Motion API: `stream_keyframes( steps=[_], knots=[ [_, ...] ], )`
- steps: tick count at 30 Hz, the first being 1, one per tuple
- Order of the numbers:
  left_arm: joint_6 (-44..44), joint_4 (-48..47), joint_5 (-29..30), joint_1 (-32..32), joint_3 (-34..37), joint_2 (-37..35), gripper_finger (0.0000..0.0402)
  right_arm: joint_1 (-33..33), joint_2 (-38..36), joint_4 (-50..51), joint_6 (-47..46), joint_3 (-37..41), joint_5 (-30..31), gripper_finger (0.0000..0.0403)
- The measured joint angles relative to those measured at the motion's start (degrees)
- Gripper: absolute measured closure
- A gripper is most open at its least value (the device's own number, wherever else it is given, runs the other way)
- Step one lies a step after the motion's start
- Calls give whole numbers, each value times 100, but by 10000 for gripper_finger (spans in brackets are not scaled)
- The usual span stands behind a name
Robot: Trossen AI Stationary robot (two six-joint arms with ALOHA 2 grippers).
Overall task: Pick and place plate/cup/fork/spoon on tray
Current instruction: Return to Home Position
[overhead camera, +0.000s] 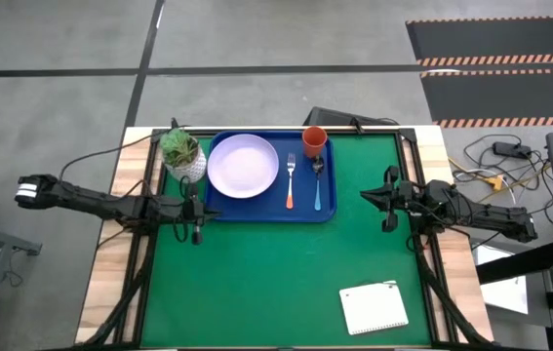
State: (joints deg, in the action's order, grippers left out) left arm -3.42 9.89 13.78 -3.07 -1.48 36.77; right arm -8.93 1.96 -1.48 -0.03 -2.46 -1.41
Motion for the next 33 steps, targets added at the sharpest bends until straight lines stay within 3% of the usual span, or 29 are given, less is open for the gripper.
stream_keyframes(
  steps=[21, 33],
  knots=[
    [2, 62, 1, -1, -8, 1011, 402, 0, 0, 0, 2, 0, 0, 394],
    [2, 61, 0, 0, -11, 1137, 402, 1, 0, 2, 3, 0, -1, 394]
  ],
)
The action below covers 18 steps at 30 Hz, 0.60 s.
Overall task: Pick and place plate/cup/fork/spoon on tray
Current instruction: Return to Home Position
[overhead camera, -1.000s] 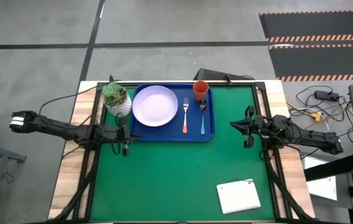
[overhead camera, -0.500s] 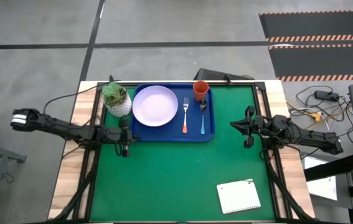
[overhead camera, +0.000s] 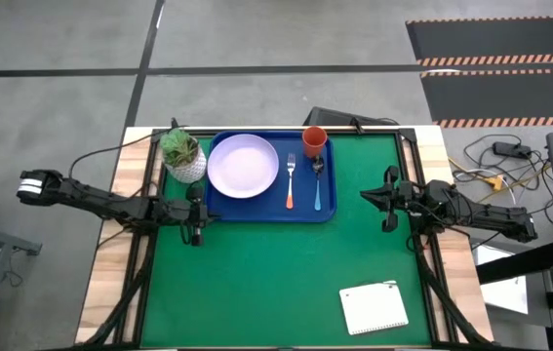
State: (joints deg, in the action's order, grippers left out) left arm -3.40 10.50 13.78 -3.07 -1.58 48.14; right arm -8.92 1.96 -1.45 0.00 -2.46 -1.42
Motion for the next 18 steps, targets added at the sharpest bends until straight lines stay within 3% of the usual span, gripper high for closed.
stream_keyframes(
  steps=[18],
  knots=[
    [-2, 133, 0, 0, -9, -35, 402, -1, 1, 0, 0, -2, -1, 394]
  ],
)
